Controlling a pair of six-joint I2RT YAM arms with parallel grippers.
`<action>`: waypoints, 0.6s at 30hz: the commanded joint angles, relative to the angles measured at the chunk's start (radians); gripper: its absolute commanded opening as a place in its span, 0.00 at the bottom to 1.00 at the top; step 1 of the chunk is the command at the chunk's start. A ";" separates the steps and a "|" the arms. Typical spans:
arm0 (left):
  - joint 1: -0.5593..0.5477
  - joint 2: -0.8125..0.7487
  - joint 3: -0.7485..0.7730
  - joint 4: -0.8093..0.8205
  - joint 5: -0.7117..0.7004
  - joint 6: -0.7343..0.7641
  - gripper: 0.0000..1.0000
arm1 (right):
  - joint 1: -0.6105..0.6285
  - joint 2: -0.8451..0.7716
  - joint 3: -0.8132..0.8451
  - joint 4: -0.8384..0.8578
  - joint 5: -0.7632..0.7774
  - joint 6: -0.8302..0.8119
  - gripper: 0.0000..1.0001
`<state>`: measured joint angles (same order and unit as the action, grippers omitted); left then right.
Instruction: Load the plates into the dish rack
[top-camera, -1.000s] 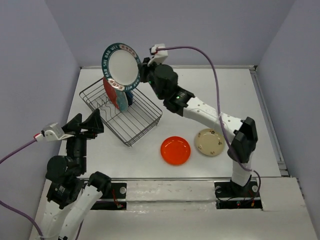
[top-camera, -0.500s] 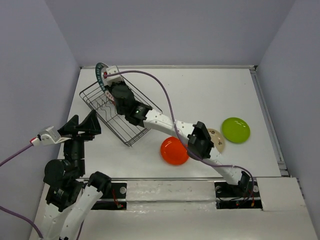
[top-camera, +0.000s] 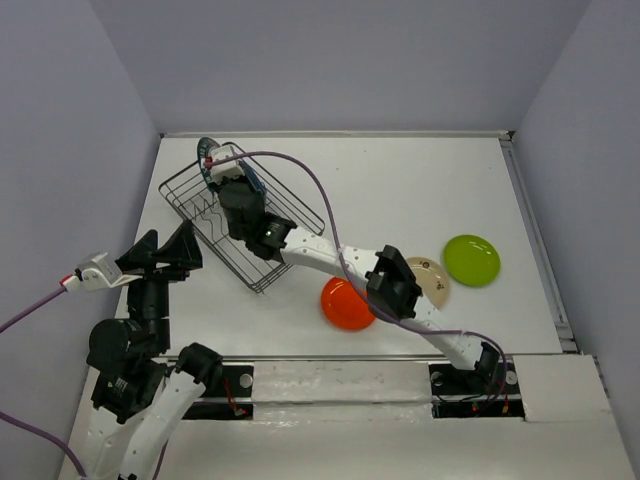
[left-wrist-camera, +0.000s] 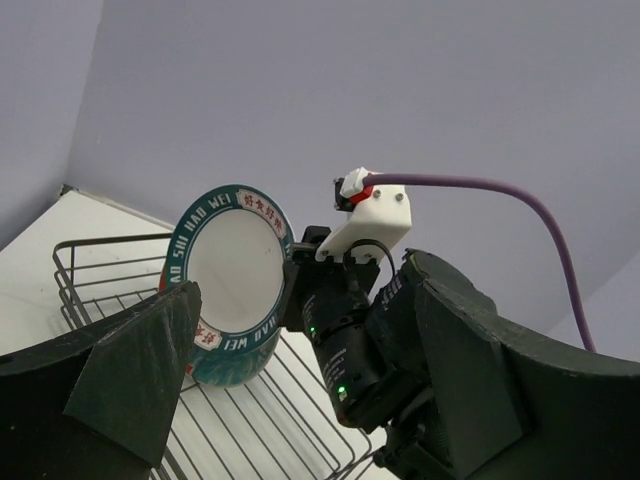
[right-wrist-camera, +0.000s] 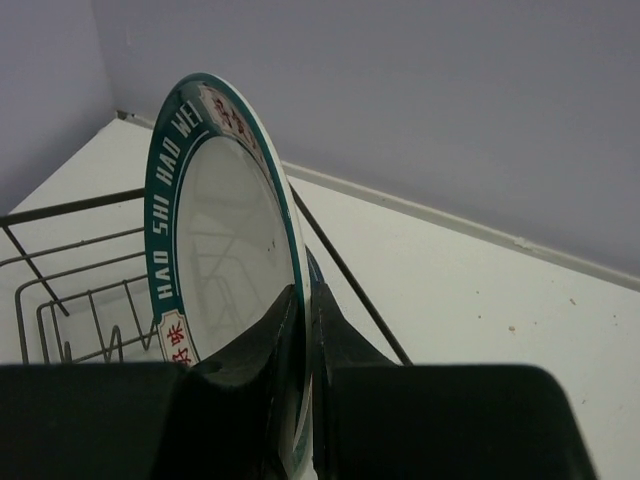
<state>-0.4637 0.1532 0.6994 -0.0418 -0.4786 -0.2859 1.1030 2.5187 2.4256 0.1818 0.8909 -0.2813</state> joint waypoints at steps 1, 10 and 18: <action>-0.001 -0.006 0.002 0.057 -0.005 0.011 0.99 | 0.035 0.049 0.036 0.102 0.088 -0.054 0.07; -0.001 -0.007 0.002 0.057 0.000 0.008 0.99 | 0.055 0.117 0.036 0.301 0.164 -0.289 0.07; 0.000 0.002 0.000 0.059 0.003 0.005 0.99 | 0.055 0.101 0.122 0.527 0.100 -0.567 0.07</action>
<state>-0.4633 0.1532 0.6994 -0.0414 -0.4736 -0.2859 1.1858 2.6667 2.4481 0.4549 0.9573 -0.6159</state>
